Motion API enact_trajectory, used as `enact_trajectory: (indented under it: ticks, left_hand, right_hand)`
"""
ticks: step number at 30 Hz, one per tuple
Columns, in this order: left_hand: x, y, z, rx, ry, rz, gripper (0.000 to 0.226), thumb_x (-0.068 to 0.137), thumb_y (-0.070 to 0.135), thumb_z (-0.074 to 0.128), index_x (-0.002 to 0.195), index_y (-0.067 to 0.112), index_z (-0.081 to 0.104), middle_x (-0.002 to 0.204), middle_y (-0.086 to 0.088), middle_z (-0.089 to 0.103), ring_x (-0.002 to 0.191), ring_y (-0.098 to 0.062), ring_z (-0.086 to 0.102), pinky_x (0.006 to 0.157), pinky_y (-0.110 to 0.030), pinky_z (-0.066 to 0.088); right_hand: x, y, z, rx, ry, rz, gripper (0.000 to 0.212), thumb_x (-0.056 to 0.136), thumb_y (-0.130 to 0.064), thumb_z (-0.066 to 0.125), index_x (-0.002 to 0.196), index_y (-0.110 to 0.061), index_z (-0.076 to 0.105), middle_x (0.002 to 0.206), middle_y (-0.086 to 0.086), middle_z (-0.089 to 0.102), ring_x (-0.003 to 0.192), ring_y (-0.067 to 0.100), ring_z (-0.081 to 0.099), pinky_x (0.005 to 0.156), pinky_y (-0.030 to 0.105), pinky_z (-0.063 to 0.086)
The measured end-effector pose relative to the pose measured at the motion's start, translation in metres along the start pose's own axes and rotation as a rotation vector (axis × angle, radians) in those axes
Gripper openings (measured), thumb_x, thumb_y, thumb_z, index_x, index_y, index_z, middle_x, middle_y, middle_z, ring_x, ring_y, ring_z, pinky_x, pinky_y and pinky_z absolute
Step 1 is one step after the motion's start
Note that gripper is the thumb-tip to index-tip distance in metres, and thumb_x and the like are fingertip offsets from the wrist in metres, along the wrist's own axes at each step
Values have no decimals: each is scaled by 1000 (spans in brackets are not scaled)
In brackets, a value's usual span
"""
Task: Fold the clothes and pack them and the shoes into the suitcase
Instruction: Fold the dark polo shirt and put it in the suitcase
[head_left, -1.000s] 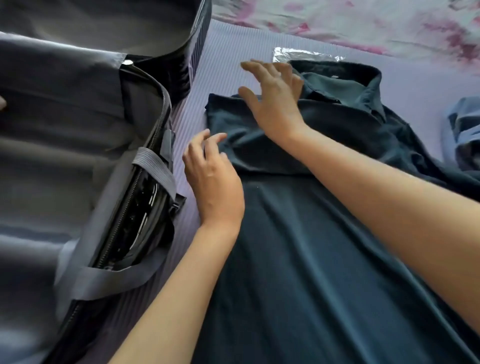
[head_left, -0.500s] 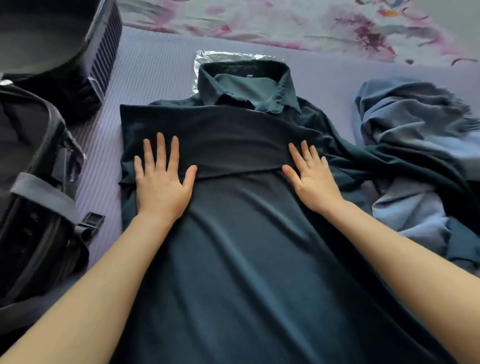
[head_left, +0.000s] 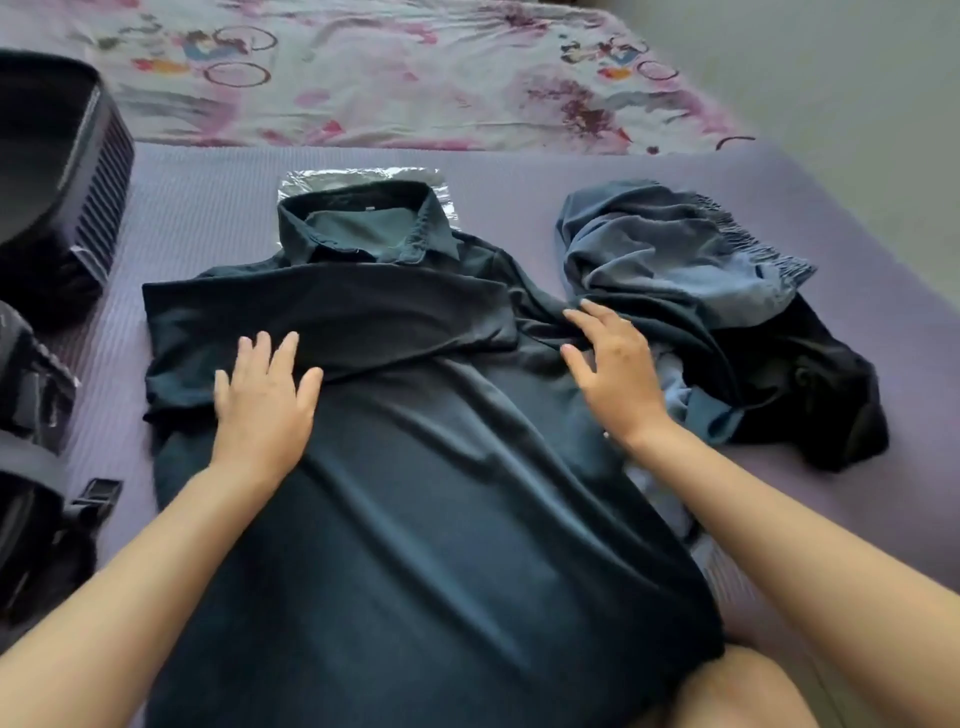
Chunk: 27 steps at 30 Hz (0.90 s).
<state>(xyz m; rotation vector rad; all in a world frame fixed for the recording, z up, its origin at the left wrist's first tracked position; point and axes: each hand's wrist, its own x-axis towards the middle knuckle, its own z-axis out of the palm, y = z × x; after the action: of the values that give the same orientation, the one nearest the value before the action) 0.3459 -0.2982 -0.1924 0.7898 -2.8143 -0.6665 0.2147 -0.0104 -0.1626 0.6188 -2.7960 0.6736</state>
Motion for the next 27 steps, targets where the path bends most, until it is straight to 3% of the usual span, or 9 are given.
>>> enact_trajectory:
  ticks: [3, 6, 8, 13, 17, 20, 23, 25, 27]
  left_hand:
    - [-33, 30, 8, -122, -80, 24, 46, 99, 27, 41, 143, 13, 37, 154, -10, 24, 145, -23, 11, 117, -45, 8]
    - [-62, 60, 17, -260, -140, 90, 40, 98, 24, 45, 137, 15, 47, 152, -7, 30, 144, -19, 16, 118, -40, 13]
    - [-76, 78, 20, -298, -133, 125, 36, 98, 23, 46, 133, 16, 52, 151, -6, 34, 144, -17, 18, 117, -37, 15]
    - [-99, 106, 14, -441, -211, 86, 28, 97, 22, 48, 122, 19, 61, 143, -3, 45, 135, -14, 36, 105, -23, 25]
    - [-106, 118, 1, -568, -232, 33, 26, 98, 21, 44, 113, 21, 66, 123, 4, 61, 118, -10, 50, 93, -20, 33]
    - [-108, 130, -7, -944, -393, -177, 29, 100, 25, 37, 101, 23, 66, 110, 1, 67, 106, -15, 61, 90, -32, 46]
    - [-113, 134, -12, -1166, -521, -355, 34, 102, 30, 31, 105, 15, 62, 109, -6, 67, 99, -17, 64, 85, -36, 50]
    - [-117, 125, -12, -1118, -500, -365, 33, 102, 29, 31, 108, 14, 61, 110, -6, 66, 99, -18, 63, 82, -34, 49]
    - [-120, 110, -10, -1051, -450, -361, 30, 101, 24, 34, 111, 14, 60, 114, -8, 65, 102, -20, 62, 81, -31, 48]
  right_hand:
    - [-43, 39, -51, -55, 93, 181, 41, 82, -22, 69, 120, -10, 61, 122, 11, 57, 112, 35, 49, 99, 35, 33]
    - [-87, 61, -78, -156, 4, 303, 61, 73, -38, 78, 124, -11, 58, 123, 12, 52, 111, 33, 47, 100, 38, 35]
    - [-106, 64, -80, -48, -31, 453, 68, 70, -41, 80, 125, -11, 55, 121, 10, 51, 111, 29, 48, 97, 36, 39]
    - [-123, 63, -74, 377, 78, 783, 24, 78, -28, 74, 88, -9, 64, 83, 4, 66, 87, 28, 61, 64, 32, 43]
    - [-126, 36, -101, 152, 328, 593, 24, 87, -23, 65, 109, -13, 68, 102, 4, 70, 97, 25, 62, 72, 30, 44]
    - [-119, -10, -110, 195, 391, 205, 19, 79, -15, 69, 97, -12, 73, 98, 2, 71, 95, 22, 64, 85, 29, 47]
    - [-131, -53, -81, 70, 20, -89, 30, 73, -35, 67, 97, -18, 74, 109, 1, 69, 107, 21, 59, 102, 35, 40]
    - [-146, -65, -63, 130, -266, -21, 40, 81, -46, 64, 114, -23, 69, 131, -2, 58, 125, 14, 48, 114, 33, 24]
    - [-151, -55, -51, 248, -221, 87, 36, 86, -40, 63, 117, -23, 66, 132, -4, 57, 124, 12, 48, 110, 26, 30]
